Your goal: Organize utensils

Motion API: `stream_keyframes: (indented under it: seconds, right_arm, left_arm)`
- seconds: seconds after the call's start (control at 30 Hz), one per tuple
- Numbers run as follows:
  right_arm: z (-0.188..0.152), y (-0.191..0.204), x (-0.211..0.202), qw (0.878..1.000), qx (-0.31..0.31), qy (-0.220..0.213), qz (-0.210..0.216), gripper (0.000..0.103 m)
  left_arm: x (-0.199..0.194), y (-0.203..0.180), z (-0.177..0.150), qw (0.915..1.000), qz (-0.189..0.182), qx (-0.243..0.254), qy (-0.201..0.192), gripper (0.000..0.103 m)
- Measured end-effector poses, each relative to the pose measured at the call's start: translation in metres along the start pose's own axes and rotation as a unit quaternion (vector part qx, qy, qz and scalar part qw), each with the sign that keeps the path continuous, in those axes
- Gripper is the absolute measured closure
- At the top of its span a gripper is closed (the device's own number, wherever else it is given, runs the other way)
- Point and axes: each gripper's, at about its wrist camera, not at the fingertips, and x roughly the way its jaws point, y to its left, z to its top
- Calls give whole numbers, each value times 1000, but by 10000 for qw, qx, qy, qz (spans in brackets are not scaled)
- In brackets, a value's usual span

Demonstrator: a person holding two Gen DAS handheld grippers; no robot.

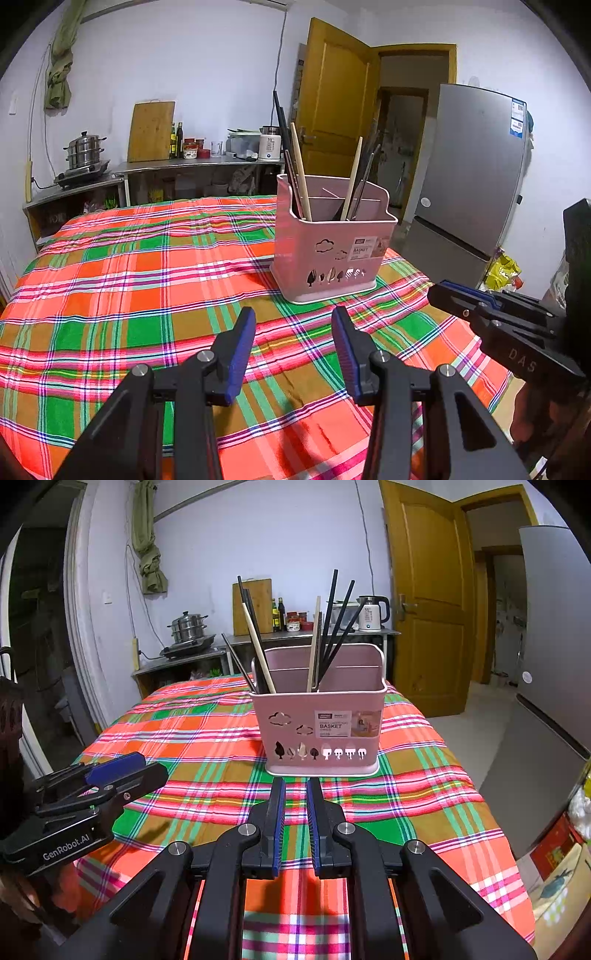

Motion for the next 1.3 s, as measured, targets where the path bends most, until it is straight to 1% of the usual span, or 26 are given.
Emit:
stream_keyframes:
  seconds: [0.73,1.3]
  right_arm:
    - [-2,0,1,10000,5,12,-15,91]
    - [-5,0,1,10000,7,27,-25,91]
  left_arm:
    - [0,-1,-1,10000,15,39,20,58]
    - [1,-3,-5,9998,-9,186,100,58]
